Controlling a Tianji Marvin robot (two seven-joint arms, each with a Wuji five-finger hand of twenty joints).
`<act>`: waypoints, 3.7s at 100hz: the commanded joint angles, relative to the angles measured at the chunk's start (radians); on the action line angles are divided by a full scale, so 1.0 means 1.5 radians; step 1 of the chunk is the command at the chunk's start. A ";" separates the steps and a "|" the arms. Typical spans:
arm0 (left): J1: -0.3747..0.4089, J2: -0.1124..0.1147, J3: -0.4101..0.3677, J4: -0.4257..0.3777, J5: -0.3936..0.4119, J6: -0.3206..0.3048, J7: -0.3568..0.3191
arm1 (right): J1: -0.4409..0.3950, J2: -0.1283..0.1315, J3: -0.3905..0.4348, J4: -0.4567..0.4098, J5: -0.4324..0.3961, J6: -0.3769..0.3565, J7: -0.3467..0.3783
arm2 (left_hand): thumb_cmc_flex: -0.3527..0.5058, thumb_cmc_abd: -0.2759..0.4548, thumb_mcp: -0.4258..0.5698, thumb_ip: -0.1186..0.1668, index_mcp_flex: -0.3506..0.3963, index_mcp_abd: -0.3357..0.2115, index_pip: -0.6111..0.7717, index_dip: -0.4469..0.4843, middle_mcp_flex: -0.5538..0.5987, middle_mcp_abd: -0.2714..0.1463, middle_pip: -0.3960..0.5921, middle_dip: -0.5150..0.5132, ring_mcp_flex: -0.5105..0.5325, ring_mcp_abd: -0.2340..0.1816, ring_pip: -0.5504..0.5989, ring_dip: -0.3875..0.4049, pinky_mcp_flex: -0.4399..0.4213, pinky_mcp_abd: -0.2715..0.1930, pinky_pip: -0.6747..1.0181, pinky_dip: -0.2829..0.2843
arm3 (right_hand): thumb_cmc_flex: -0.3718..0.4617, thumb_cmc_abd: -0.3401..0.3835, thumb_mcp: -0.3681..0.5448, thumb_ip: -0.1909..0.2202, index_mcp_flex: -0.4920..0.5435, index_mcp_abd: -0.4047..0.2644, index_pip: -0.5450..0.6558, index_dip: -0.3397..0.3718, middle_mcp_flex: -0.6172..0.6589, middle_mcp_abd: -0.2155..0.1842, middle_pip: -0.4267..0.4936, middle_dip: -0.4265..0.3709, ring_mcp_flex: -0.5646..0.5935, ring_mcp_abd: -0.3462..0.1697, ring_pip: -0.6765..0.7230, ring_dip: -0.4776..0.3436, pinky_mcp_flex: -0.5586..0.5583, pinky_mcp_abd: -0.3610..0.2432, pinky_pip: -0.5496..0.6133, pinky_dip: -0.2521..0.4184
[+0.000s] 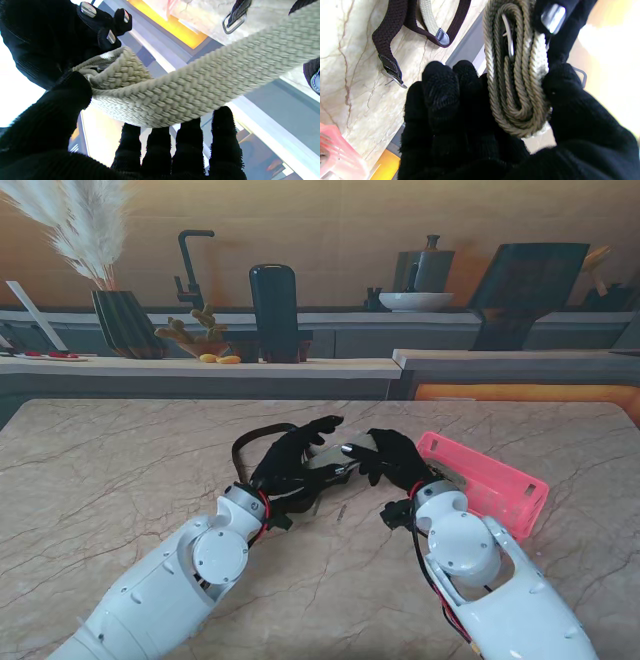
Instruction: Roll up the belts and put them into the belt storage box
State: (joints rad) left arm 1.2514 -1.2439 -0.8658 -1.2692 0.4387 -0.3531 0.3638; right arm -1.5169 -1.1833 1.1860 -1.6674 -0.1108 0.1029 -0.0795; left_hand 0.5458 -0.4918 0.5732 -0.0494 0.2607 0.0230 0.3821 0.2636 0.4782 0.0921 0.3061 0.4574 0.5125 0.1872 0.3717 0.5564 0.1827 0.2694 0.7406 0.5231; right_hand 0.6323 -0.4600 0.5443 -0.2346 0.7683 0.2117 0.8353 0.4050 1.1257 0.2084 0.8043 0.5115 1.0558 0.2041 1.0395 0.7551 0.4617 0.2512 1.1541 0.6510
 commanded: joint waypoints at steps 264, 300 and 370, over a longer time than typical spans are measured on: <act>0.032 -0.070 0.019 0.009 -0.118 -0.030 0.138 | 0.095 -0.039 -0.107 0.104 0.215 0.235 0.067 | 0.443 0.390 -0.415 -0.022 0.067 -0.072 0.296 0.135 0.024 -0.042 0.069 -0.064 -0.055 -0.087 0.007 -0.089 -0.032 -0.126 0.007 -0.095 | -0.132 0.046 0.099 0.092 0.042 -0.118 -0.124 0.150 -0.067 0.078 0.140 0.066 -0.022 -0.004 0.198 0.080 0.024 -0.022 0.220 0.149; 0.037 -0.066 -0.005 -0.003 -0.119 -0.007 0.145 | 0.018 0.003 -0.039 0.049 0.003 0.095 0.055 | 0.492 0.360 -0.412 -0.014 0.068 -0.100 0.373 0.164 0.254 -0.061 0.274 0.045 0.110 -0.037 0.140 -0.085 0.055 -0.093 0.083 -0.065 | 0.007 -0.046 0.157 0.039 -0.064 -0.159 -0.039 0.059 -0.159 0.037 0.010 -0.009 -0.124 -0.010 -0.028 -0.003 -0.041 -0.012 0.066 0.061; -0.024 -0.039 0.034 0.066 -0.010 0.047 0.105 | -0.006 0.006 -0.045 0.032 -0.155 -0.111 -0.055 | -0.008 -0.078 0.136 -0.024 0.023 0.076 0.114 0.059 0.448 -0.126 0.637 0.279 0.509 -0.102 0.791 0.141 0.433 -0.063 0.539 -0.045 | -0.310 0.004 0.037 0.094 -0.041 -0.114 -0.190 0.138 -0.172 0.040 -0.023 -0.007 -0.146 0.004 -0.085 0.000 -0.038 0.012 0.013 0.082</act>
State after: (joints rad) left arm 1.2227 -1.3069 -0.8201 -1.1796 0.4146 -0.2843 0.5206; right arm -1.5385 -1.1587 1.1255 -1.6199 -0.3376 -0.0675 -0.1606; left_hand 0.5533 -0.5641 0.7468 -0.0694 0.3364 0.1283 0.5867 0.3622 1.1191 -0.0047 1.1412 0.8396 1.1730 0.1421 1.2052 0.6773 0.8005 0.1884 1.4659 0.4635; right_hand 0.2188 -0.5121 0.6089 -0.1379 0.6819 0.0277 0.5711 0.6030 0.8403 0.2513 0.7746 0.4981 0.8347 0.2004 0.8912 0.7369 0.3956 0.2539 1.1389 0.7383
